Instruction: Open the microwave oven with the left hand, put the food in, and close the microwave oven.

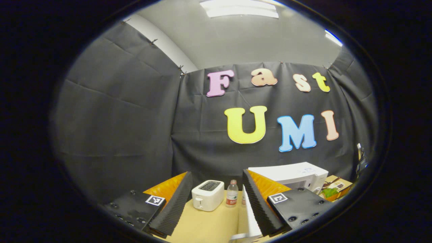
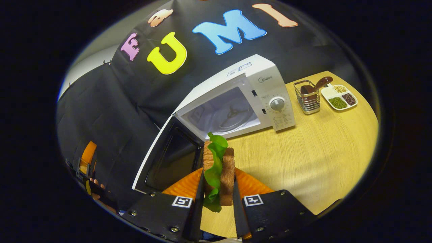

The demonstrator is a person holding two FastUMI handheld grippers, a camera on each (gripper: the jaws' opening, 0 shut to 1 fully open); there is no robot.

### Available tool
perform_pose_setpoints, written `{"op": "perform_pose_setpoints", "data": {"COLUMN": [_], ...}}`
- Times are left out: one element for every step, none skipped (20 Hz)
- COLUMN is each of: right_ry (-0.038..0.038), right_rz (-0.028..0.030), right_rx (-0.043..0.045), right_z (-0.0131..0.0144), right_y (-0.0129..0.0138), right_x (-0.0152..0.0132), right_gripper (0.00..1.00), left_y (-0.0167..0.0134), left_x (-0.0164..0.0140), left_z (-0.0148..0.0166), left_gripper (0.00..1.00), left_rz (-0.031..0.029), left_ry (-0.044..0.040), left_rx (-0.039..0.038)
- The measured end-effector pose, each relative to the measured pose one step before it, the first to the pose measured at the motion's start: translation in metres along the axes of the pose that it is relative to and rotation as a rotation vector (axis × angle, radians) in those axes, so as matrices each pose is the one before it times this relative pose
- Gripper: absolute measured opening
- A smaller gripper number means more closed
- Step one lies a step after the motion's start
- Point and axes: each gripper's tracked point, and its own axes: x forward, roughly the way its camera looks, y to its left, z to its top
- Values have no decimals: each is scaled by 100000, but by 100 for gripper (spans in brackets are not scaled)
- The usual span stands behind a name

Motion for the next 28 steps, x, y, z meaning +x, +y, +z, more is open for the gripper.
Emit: {"op": "perform_pose_setpoints", "data": {"right_ry": [-1783,-1563,-1511,-1096,-827,-1265,-1446,-1413,-1648,-1282,-921,-1752,-1955,-1892,-1734,-1460,-874,-908,-1020,-1246,-961,-720,-1216,-1013,-971,-310,-546,-581], "right_rz": [-129,-101,-153,-351,-421,-364,-514,-385,-144,8,242,266,-45,-138,-288,-398,-208,-95,63,134,-265,-601,-704,-704,-820,-865,-857,-188], "right_rx": [1179,1158,1056,917,873,379,16,-98,-89,82,284,557,343,262,157,137,53,74,136,201,365,416,514,491,301,-260,-344,295], "right_z": [394,272,300,147,154,240,333,198,238,89,115,233,267,187,213,100,44,0,32,27,89,-82,215,6,91,-38,-11,183], "right_y": [265,355,257,204,113,148,66,71,58,113,126,157,103,89,-15,56,-39,-68,-28,-32,-143,-187,-227,-149,-304,-214,-267,-90], "right_x": [919,914,899,946,852,905,871,818,959,936,784,1013,809,788,823,886,754,830,744,812,977,870,979,892,874,701,654,585], "right_gripper": [40,41,41,41,41,41,41,41,41,40,40,41,41,41,41,40,40,40,40,40,41,40,40,40,40,40,40,40], "left_y": [1020,940,905,693,736,567,526,567,524,814,793,851,1112,1140,862,619,791,852,661,430,237,188,22,143,193,148,-10,162], "left_x": [427,577,461,503,315,494,399,376,237,216,279,171,15,150,53,138,-4,87,39,45,-256,-218,43,-118,-212,-241,-111,-168], "left_z": [-123,-294,-207,-204,-136,-79,67,-175,58,55,268,-251,-127,-267,-154,-144,-9,48,27,-63,-140,-4,-301,-128,-17,-41,-167,11], "left_gripper": [96,95,96,96,96,96,96,96,96,96,96,94,94,96,95,96,96,96,96,96,96,96,96,96,96,96,96,96], "left_rz": [361,294,294,120,35,-281,-121,-289,-339,542,281,867,1548,1576,809,560,1137,1436,1333,706,204,92,-134,-47,426,324,7,227], "left_ry": [309,403,203,291,383,71,142,334,225,-377,-169,586,988,773,1058,1068,305,-267,-210,85,378,611,777,486,-57,318,278,150], "left_rx": [476,269,-119,-196,-85,106,527,731,634,-86,-1169,-1624,-1559,-1295,-1436,-1259,-521,253,584,586,850,1199,1628,1913,2072,1690,1681,1704]}}
